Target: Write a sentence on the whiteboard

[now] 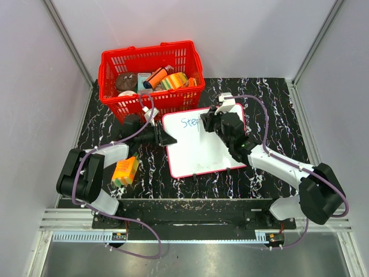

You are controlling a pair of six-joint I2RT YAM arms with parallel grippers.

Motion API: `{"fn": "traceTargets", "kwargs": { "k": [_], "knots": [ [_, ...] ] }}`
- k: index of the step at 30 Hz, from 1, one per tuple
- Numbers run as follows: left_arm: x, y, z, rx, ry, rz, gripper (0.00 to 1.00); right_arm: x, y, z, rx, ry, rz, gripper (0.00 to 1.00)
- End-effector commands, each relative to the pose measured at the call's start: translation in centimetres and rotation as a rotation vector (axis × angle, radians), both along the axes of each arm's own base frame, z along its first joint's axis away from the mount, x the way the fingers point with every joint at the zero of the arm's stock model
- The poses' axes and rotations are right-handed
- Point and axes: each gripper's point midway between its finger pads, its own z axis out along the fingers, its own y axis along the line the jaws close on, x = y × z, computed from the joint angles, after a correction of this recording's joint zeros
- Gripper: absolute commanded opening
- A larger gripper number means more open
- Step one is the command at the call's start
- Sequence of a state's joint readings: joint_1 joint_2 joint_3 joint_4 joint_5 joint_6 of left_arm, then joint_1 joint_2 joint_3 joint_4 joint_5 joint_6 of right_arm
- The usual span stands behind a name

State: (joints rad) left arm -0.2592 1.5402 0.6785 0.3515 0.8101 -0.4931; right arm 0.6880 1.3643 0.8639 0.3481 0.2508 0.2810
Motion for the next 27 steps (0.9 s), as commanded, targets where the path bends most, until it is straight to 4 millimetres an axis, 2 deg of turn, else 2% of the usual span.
{"fn": "traceTargets", "kwargs": {
  "k": [1, 5, 19, 27],
  "knots": [
    [0.5, 1.2, -4.2, 0.186, -0.033, 0.041, 0.00, 1.2, -0.8, 3.7, 0.046, -0.088, -0.056, 0.00],
    [0.5, 1.2, -4.3, 0.188, -0.030, 0.042, 0.00, 1.5, -1.0, 4.0, 0.045, -0.096, -0.062, 0.00],
    [0.4, 1.2, -4.4, 0.190, -0.029, 0.040, 0.00, 2.4, -1.8, 2.7, 0.051, -0.067, -0.097, 0.00],
    [0.5, 1.1, -4.3, 0.191, -0.033, 0.038, 0.00, 2.0, -2.2, 1.9, 0.039, -0.052, -0.094, 0.00]
  ]
}}
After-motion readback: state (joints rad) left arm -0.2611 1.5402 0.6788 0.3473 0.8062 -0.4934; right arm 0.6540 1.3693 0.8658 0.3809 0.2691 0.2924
